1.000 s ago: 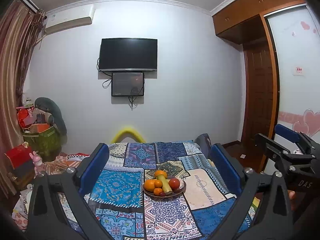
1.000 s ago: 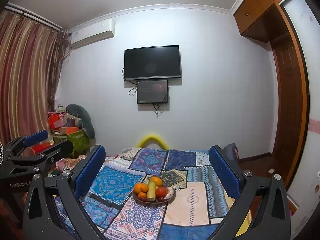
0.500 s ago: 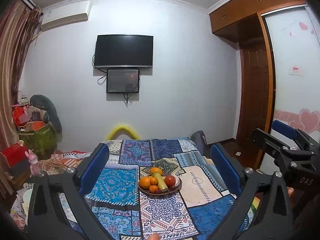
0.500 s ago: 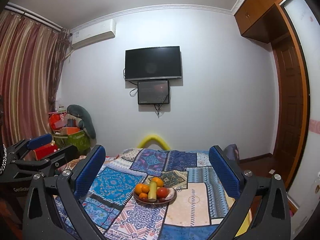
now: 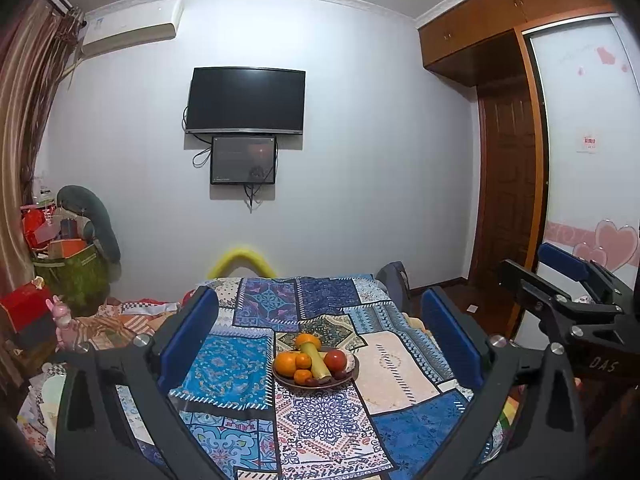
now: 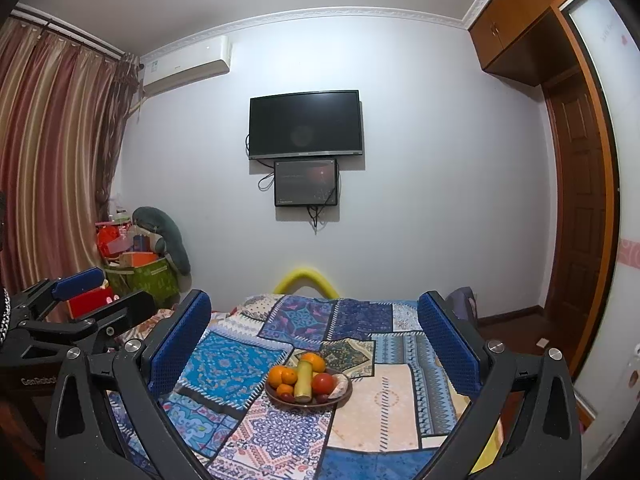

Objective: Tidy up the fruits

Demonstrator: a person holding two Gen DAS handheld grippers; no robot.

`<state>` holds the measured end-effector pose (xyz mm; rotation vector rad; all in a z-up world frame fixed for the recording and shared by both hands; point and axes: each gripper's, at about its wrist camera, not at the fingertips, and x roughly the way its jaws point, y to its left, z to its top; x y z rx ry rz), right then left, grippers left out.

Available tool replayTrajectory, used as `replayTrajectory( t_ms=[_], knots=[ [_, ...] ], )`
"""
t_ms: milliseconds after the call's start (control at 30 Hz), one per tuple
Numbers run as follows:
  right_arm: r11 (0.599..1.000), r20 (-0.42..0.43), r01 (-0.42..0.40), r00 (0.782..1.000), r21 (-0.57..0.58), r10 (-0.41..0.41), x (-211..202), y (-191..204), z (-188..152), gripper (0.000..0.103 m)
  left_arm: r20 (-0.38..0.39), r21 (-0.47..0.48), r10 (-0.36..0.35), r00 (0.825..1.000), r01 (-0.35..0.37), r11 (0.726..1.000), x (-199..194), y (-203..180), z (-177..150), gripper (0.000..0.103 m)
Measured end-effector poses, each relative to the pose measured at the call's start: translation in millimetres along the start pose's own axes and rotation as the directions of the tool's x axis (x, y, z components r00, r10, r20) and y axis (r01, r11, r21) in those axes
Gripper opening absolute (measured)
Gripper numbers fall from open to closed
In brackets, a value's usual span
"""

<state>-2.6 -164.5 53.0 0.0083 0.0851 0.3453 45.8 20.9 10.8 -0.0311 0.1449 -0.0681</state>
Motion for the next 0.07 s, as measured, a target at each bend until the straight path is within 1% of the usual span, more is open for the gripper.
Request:
replayTrajectory(
  t_ms=[67],
  knots=[
    [1.000, 0.000, 0.001, 1.000, -0.004, -0.001, 0.2, 0.3, -0.5, 0.103, -0.001, 0.000, 0.001, 1.000, -0.001, 1.000, 0.5, 0.9, -0.6, 0.103]
  ],
)
